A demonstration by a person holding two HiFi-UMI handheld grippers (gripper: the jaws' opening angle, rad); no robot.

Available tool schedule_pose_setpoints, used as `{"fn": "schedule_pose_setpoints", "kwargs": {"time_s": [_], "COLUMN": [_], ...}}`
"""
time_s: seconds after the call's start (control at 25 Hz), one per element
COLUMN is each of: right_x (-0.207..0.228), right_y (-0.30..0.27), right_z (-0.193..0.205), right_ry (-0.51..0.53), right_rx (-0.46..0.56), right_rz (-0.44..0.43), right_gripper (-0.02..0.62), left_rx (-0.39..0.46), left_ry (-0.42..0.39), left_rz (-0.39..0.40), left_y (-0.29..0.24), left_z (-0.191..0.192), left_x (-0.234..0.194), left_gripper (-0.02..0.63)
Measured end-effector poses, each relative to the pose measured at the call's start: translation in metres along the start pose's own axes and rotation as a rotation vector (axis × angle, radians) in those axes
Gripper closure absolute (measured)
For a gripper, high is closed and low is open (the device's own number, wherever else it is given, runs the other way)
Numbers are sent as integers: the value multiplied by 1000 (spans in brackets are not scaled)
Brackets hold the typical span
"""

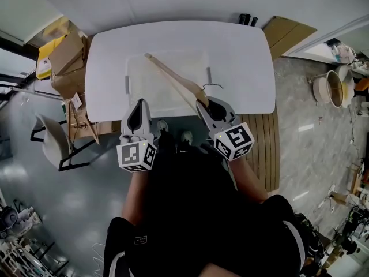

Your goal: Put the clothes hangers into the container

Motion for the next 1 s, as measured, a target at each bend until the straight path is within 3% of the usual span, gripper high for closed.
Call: {"fn": "schedule_pose_setpoints", "kwargs": {"time_s": [1.0], "right_x": [-3], "right_y": [-55], "right_z": [0], "right_ry": [64], "right_rx": [-88], "right_rz": [-59], "right_gripper": [532], "left_rx": [-3], "left_ry": [47], "left_rz": [10], "left_y": [-37], "left_z": [-2], "left_x": [-44], "left_gripper": [603]}}
Point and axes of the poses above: the fingertips, and each gripper's own axes: y backward along the fingers, x to its right, z out of its underside, the point moved 1 cm from there along y, backward along the fingers, and after that the axes turned 1 degree about y, right-handed, at the moved point
